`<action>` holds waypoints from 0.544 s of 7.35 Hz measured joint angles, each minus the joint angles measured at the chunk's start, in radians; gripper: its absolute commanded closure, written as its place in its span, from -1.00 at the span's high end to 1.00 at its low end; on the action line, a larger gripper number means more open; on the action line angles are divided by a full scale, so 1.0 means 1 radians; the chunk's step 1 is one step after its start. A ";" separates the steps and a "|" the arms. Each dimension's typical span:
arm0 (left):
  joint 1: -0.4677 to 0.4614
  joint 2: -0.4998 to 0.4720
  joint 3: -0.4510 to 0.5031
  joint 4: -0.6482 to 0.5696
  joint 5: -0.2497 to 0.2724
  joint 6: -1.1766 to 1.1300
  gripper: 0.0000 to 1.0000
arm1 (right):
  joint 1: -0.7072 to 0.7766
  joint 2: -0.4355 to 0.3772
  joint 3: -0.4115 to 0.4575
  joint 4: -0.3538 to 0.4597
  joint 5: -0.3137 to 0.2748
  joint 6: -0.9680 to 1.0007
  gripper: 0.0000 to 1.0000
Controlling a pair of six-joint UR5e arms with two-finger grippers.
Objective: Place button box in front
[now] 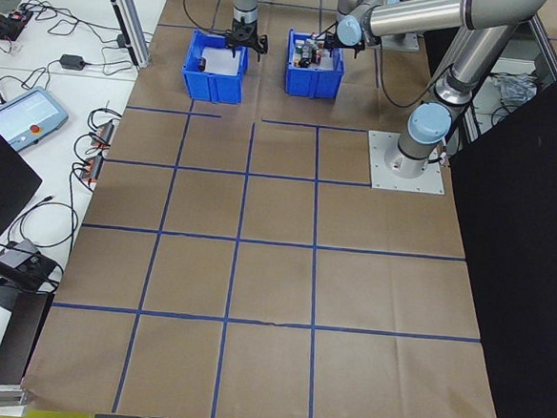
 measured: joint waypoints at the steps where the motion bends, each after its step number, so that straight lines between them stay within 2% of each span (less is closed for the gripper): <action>1: -0.004 -0.008 -0.007 0.001 0.002 -0.002 0.99 | -0.003 0.000 0.041 -0.069 -0.014 -0.002 1.00; 2: -0.006 -0.019 -0.010 0.003 0.004 -0.006 0.99 | -0.005 0.002 0.070 -0.122 -0.020 -0.004 1.00; 3: -0.006 -0.034 -0.010 0.011 0.004 -0.010 0.88 | -0.007 0.004 0.083 -0.147 -0.022 -0.005 0.84; 4: -0.007 -0.046 -0.010 0.022 0.005 -0.014 0.61 | -0.008 0.004 0.083 -0.156 -0.022 -0.006 0.41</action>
